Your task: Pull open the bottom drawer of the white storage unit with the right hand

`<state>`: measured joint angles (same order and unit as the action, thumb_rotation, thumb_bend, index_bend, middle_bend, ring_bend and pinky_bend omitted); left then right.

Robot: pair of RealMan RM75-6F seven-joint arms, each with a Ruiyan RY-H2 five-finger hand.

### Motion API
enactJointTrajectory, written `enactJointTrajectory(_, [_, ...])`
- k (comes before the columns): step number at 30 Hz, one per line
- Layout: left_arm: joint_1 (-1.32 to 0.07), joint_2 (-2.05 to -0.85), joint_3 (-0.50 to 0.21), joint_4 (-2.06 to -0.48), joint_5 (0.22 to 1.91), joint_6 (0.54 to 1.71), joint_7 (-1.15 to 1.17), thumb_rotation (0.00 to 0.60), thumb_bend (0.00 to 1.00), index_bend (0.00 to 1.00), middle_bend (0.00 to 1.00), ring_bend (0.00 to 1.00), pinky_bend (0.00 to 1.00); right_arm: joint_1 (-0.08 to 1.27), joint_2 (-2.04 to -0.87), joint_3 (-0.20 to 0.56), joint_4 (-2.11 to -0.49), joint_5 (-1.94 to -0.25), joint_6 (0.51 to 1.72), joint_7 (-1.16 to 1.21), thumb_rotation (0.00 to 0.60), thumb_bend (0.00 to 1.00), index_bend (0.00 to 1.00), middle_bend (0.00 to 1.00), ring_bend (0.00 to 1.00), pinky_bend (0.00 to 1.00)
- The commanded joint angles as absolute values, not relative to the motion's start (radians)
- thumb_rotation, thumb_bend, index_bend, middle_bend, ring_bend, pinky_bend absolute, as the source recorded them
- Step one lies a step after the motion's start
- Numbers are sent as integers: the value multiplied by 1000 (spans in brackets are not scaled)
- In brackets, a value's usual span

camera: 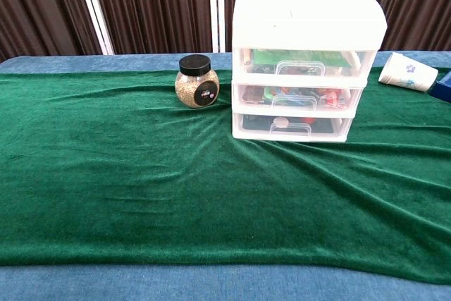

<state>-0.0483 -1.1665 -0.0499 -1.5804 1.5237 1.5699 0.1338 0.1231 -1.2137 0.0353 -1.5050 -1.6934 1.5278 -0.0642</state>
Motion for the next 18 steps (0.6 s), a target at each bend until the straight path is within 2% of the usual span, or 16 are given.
enactJointTrajectory(1, [-48, -1166, -50, -1581, 1523, 1570, 133, 600, 78, 0, 0, 0, 0, 124, -1213, 34, -1506, -1691, 1525, -64, 600, 221, 0, 0, 0, 0])
enactJointTrajectory(16, [-46, -1157, -58, -1587, 1519, 1578, 115, 600, 78, 0, 0, 0, 0, 160, -1218, 39, -1550, -1689, 1497, 8, 600, 221, 10, 2, 0, 0])
enactJointTrajectory(17, [-46, -1155, -58, -1588, 1518, 1579, 113, 600, 78, 0, 0, 0, 0, 166, -1224, 42, -1559, -1687, 1491, 18, 600, 221, 18, 22, 13, 15])
enactJointTrajectory(18, [-45, -1154, -59, -1589, 1518, 1581, 112, 600, 79, 0, 0, 0, 0, 173, -1229, 46, -1573, -1683, 1485, 30, 600, 221, 38, 89, 81, 84])
